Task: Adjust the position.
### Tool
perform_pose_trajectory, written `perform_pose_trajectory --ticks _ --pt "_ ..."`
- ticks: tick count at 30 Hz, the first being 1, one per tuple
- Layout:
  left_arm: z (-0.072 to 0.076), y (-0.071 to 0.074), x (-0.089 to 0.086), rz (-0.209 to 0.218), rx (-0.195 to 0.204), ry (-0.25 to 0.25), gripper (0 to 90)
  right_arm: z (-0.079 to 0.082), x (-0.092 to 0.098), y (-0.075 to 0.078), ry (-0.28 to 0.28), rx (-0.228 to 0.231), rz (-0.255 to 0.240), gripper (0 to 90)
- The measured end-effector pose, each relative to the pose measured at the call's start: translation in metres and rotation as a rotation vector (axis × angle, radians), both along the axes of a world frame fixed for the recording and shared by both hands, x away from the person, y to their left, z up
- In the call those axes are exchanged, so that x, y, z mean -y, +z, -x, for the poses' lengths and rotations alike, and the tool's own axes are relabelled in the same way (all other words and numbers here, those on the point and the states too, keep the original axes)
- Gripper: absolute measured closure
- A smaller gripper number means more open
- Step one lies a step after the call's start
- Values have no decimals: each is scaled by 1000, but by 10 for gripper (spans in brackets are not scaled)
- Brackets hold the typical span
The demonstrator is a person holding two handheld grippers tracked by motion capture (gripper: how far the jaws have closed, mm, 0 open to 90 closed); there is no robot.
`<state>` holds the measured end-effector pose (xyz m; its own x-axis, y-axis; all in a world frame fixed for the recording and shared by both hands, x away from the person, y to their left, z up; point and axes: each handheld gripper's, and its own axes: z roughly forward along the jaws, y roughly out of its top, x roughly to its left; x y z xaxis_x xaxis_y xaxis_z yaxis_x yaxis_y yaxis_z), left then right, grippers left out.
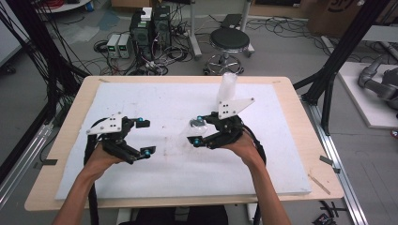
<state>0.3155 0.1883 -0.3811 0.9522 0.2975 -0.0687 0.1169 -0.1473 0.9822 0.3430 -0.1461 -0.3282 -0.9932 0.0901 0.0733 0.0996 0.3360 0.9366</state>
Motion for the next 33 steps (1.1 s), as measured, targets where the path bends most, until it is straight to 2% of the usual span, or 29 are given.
perform_pose_trajectory --ticks 7,14,19,31,33 --pt "-4 2 37 14 -8 -85 46 2 -3 0 26 -1 -11 413" --pt "-5 1 63 33 -7 -131 46 2 -5 -1 46 -15 -54 414" --pt "-5 1 72 54 -10 -149 46 2 -7 -3 60 -22 -84 416" --pt "-5 -2 79 77 -14 -157 47 1 -7 -5 76 -30 -118 416" --pt "-6 -2 79 75 -2 -166 112 1 -8 -6 76 -32 -124 416"
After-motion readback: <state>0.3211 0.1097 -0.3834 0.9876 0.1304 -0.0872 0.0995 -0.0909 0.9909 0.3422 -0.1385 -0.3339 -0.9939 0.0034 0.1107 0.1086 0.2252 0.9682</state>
